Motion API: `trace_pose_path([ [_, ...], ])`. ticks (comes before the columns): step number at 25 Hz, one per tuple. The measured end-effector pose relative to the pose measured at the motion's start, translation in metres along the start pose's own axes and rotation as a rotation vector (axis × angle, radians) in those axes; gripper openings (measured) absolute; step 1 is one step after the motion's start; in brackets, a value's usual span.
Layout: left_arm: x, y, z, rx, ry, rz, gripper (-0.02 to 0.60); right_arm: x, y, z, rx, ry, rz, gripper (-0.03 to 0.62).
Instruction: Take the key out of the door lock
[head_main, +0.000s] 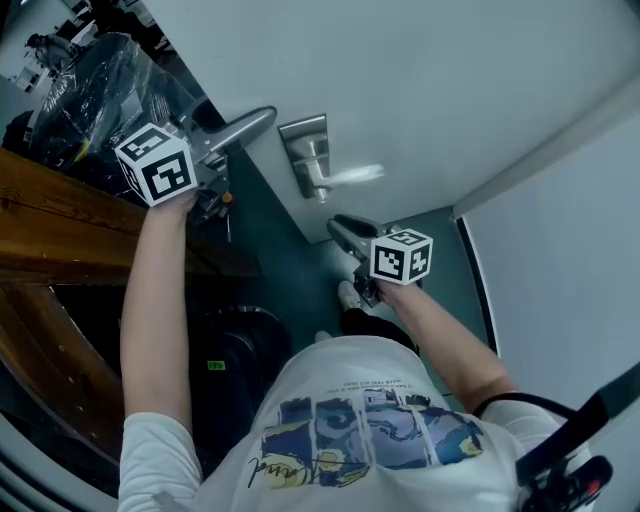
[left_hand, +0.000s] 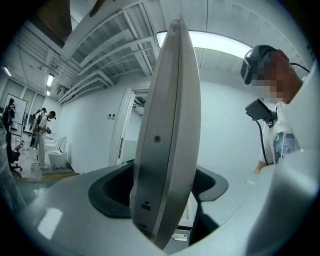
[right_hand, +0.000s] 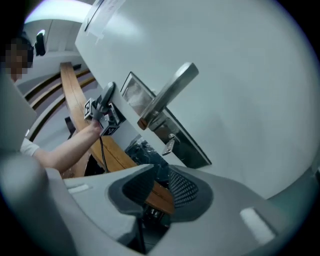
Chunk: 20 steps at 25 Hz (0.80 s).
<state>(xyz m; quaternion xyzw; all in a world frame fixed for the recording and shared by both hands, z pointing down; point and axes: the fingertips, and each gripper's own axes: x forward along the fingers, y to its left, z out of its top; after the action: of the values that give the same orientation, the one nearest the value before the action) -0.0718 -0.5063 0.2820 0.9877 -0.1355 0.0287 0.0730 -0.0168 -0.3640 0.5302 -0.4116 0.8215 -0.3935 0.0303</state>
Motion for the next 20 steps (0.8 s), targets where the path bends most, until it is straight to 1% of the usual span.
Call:
trace_pose_path([
  [4, 0.001, -0.001, 0.000, -0.001, -0.009, -0.004, 0.341, 0.011, -0.005, 0.013, 0.164, -0.065, 0.048, 0.075],
  [11, 0.001, -0.003, 0.003, -0.008, -0.027, -0.009, 0.342, 0.027, -0.016, 0.024, 0.388, -0.134, 0.108, 0.081],
  [12, 0.001, -0.003, 0.003, -0.010, -0.026, -0.009, 0.342, 0.028, -0.017, 0.023, 0.425, -0.140, 0.113, 0.083],
  [14, 0.000, -0.002, 0.001, -0.014, -0.025, -0.005, 0.342, 0.030, -0.019, 0.020, 0.519, -0.139, 0.098, 0.083],
  [15, 0.000, -0.002, 0.001, -0.015, -0.026, -0.003, 0.342, 0.031, -0.020, 0.020, 0.544, -0.140, 0.094, 0.083],
  [18, 0.000, -0.001, 0.001, -0.012, -0.028, -0.002, 0.342, 0.039, -0.018, 0.031, 0.488, -0.168, 0.140, 0.083],
  [20, 0.000, -0.001, 0.001, -0.016, -0.031, -0.003, 0.342, 0.043, -0.016, 0.035, 0.486, -0.178, 0.155, 0.083],
])
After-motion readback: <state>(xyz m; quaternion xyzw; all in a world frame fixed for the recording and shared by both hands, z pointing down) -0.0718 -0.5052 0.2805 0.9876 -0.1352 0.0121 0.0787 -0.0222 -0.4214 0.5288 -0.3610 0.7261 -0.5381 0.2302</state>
